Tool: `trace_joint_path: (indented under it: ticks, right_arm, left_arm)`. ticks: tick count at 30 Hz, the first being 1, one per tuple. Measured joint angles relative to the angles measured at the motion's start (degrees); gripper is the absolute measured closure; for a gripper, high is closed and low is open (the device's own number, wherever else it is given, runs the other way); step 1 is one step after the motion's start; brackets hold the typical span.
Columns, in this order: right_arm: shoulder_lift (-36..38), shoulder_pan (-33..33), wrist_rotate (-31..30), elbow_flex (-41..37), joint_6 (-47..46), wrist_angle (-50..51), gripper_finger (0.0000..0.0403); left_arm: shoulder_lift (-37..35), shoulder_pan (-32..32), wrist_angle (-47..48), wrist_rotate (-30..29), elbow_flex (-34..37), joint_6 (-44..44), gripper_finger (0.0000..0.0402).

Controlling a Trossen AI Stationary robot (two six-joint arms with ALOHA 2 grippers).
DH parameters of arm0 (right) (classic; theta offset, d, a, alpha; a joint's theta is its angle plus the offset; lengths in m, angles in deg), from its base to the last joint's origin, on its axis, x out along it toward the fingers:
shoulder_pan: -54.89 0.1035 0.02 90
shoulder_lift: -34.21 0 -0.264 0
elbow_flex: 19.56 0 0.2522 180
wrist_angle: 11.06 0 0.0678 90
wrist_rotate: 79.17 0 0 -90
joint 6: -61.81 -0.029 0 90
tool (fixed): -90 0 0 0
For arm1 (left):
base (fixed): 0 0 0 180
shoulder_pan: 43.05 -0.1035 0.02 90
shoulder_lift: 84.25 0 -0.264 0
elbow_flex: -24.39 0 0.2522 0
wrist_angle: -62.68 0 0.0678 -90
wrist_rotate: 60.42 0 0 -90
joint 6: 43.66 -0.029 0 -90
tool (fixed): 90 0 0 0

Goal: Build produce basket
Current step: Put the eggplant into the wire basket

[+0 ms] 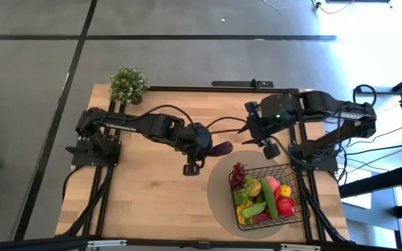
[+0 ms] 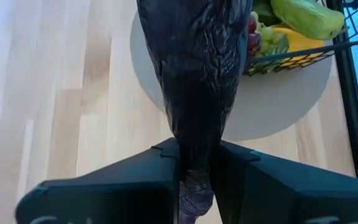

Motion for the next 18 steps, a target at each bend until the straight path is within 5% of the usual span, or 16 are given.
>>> trace_joint_path:
  ticks: [18]
  right_arm:
    - [-5.22,0.68,2.11,-0.04,6.17,-4.32,0.0240]
  left_arm:
    - [0.00,0.00,-0.83,-0.05,0.00,-0.02,0.0369]
